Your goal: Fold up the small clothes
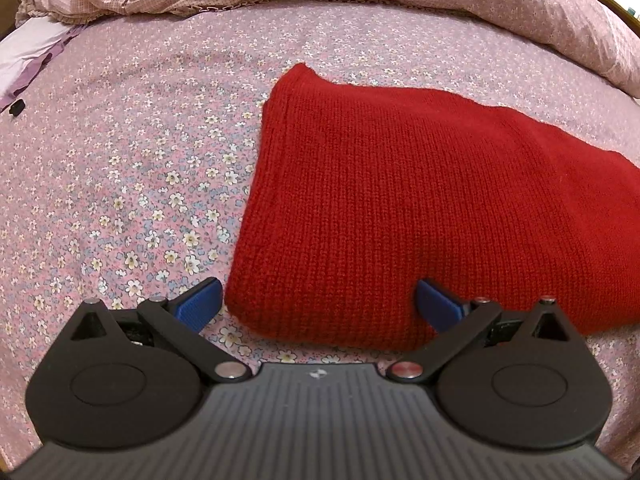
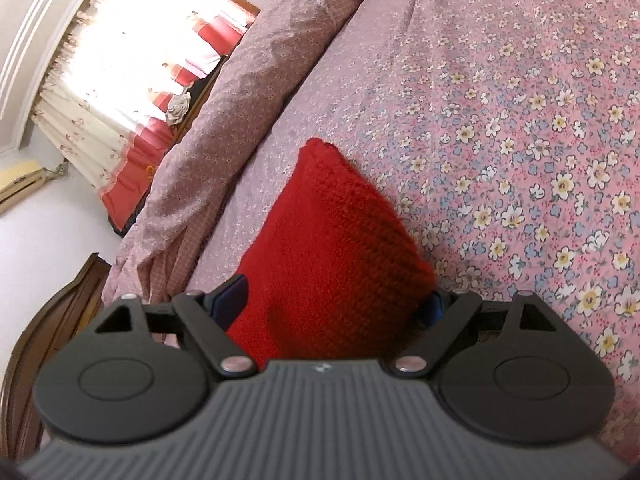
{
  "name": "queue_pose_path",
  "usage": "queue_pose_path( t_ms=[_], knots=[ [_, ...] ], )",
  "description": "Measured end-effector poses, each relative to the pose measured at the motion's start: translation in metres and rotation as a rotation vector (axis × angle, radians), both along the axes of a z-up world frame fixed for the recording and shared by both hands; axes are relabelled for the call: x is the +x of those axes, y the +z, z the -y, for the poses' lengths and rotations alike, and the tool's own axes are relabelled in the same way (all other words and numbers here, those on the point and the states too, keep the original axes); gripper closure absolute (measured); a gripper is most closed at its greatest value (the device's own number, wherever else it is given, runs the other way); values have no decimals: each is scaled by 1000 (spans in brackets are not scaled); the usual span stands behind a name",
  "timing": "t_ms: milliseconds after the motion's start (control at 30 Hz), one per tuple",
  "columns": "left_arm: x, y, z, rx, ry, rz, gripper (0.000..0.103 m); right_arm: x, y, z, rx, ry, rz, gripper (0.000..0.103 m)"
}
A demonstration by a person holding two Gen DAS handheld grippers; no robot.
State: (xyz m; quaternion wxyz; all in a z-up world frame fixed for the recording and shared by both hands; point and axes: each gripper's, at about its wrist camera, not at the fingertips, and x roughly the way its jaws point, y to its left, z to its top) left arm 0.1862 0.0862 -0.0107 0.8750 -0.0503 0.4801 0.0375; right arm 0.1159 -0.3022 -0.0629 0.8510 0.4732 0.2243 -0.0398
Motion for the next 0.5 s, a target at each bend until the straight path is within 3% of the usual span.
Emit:
queue_pose_path(
  t_ms=[67, 200, 300, 500],
  knots=[
    [0, 0, -1, -4, 2, -2, 0, 0, 0, 0, -8, 2, -4, 19],
    [1, -1, -2, -11, 6, -6, 0, -3, -3, 2, -18, -26, -22, 41],
    [1, -1, -2, -11, 6, -7, 0, -8, -9, 8, 11, -33, -23, 50],
    [1, 0, 0, -8, 7, -8, 0, -9, -12, 12, 28, -28, -22, 53]
  ],
)
